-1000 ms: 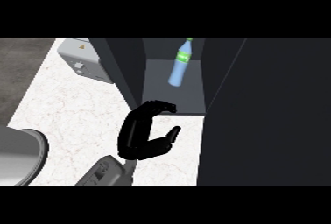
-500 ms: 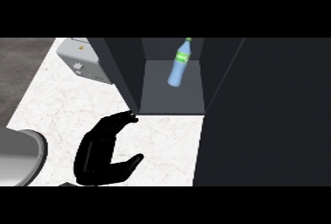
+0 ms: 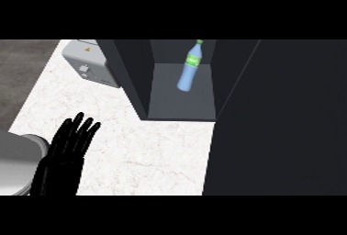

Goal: Pick up the bottled water, place it into the cabinet and close the cabinet

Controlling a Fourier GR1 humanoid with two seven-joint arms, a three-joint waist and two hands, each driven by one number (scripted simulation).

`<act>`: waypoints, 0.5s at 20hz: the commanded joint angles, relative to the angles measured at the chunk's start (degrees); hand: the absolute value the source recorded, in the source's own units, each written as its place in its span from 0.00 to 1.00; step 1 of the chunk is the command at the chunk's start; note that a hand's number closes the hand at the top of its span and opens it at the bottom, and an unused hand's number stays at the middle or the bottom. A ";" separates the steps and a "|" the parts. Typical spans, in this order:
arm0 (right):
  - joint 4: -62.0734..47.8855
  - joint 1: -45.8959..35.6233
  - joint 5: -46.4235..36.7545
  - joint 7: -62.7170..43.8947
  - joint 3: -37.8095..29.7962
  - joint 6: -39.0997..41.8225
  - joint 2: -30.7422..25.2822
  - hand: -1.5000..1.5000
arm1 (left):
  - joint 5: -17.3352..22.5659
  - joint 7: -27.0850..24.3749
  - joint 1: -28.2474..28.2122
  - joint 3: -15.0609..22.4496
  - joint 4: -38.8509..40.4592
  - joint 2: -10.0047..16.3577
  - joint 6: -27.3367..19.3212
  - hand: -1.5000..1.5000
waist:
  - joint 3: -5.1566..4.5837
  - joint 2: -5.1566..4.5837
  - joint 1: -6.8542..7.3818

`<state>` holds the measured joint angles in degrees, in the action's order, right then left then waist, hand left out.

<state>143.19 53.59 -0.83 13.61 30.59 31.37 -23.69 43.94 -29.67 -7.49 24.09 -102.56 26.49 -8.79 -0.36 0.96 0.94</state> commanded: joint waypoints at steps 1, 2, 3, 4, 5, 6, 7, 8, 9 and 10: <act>10.97 -2.53 -10.87 -6.07 7.57 1.42 -2.16 1.00 | 2.78 0.59 -4.47 -2.37 -3.48 2.60 1.36 0.00 | -0.16 0.21 0.69; 11.18 -3.31 -11.15 -6.95 7.69 2.05 -3.57 1.00 | 2.81 -0.25 -4.62 -3.41 -2.90 3.46 2.64 0.00 | -0.25 0.24 0.67; 10.83 -5.58 -11.37 -7.52 7.77 2.09 -3.71 1.00 | 3.43 1.21 -4.29 -3.31 -4.85 3.16 1.17 0.00 | -0.23 0.19 1.22; 10.04 -5.05 -11.95 -8.17 9.22 1.48 -3.74 1.00 | 4.11 0.38 -4.89 -5.31 -3.68 4.89 3.38 0.00 | -0.39 0.42 0.66; 9.82 -7.83 -11.31 -8.64 8.61 1.79 -4.06 1.00 | 3.86 -0.34 -6.17 -4.91 -4.25 5.27 4.47 0.00 | -0.47 0.21 2.35; 9.60 -8.85 -11.21 -9.13 10.05 1.72 -3.97 1.00 | 4.33 0.51 -6.60 -5.21 -4.40 5.81 4.33 0.00 | -0.42 0.10 2.14; 9.03 -8.14 -11.12 -10.24 11.32 1.65 -4.80 1.00 | 4.98 -0.21 -7.72 -5.99 -4.31 5.85 4.89 0.00 | -0.48 0.24 1.95; 8.67 -8.92 -9.46 -11.10 12.97 0.16 -3.08 1.00 | 5.72 -0.04 -7.83 -6.92 -5.06 6.88 6.14 0.00 | -0.47 -0.19 2.48; 8.82 -8.12 -8.45 -11.50 15.34 -0.32 -2.77 1.00 | 5.40 -0.80 -8.58 -6.85 -4.34 6.36 6.02 0.00 | -0.49 -0.15 1.95; 8.52 -8.71 -7.57 -12.28 15.19 -2.39 -1.25 1.00 | 6.25 -0.21 -8.15 -8.77 -5.08 8.19 6.99 0.00 | -0.51 -0.40 2.38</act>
<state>143.35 46.59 -1.89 8.68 34.79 27.90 -25.61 48.61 -29.78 -14.22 18.14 -106.73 32.26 -3.92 -0.78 0.91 2.79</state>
